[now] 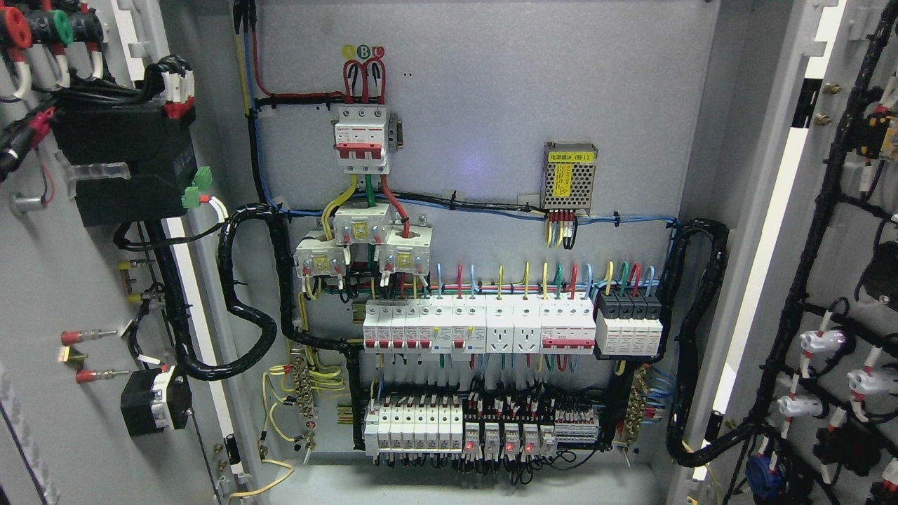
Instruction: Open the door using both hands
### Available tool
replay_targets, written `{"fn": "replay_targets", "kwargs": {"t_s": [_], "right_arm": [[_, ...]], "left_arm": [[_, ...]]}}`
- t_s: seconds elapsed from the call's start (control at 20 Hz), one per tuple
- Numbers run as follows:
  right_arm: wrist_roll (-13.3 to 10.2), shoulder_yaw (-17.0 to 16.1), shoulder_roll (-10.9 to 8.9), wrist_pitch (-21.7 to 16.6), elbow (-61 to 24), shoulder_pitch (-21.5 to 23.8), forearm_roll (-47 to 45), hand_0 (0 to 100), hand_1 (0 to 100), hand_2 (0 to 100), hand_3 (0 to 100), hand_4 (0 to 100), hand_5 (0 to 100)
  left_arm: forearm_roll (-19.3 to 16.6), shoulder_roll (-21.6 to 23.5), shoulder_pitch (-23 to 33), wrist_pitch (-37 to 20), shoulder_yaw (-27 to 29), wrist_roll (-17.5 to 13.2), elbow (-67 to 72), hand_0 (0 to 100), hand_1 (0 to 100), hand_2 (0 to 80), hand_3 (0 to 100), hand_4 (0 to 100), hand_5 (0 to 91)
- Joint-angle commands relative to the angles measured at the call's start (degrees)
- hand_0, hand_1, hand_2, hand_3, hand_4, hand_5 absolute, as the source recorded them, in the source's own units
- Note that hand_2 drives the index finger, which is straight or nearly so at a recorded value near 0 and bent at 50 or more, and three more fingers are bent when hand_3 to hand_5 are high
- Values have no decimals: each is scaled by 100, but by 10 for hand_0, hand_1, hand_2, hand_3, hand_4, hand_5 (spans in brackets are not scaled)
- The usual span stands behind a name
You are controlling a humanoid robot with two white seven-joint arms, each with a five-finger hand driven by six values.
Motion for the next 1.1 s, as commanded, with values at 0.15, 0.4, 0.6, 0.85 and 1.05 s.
{"fn": "replay_targets", "kwargs": {"t_s": [0.15, 0.4, 0.6, 0.85, 1.05], "right_arm": [[-503, -1706, -393, -294, -244, 673, 27, 0, 0, 0, 0, 0, 0], [-495, -1760, -1368, -1022, -1527, 1911, 18, 0, 0, 0, 0, 0, 0], [-478, -2137, -1896, -1665, -1924, 2561, 18, 0, 0, 0, 0, 0, 0], [-478, -2927, -2020, -2322, -2389, 3748, 9, 0, 0, 0, 0, 0, 0], [-504, -3393, -2090, -3702, -2644, 4285, 9, 0, 0, 0, 0, 0, 0]], "left_arm": [[-77, 52, 151, -91, -147, -63, -823, 0, 0, 0, 0, 0, 0], [-86, 358, 1477, -258, -1026, -783, -5386, 0, 0, 0, 0, 0, 0], [-24, 1026, 1927, -459, -1763, -775, -8281, 0, 0, 0, 0, 0, 0], [81, 1756, 2112, -1592, -1801, -713, -10175, 0, 0, 0, 0, 0, 0], [152, 2090, 2007, -2927, -1827, -713, -10300, 0, 0, 0, 0, 0, 0]]}}
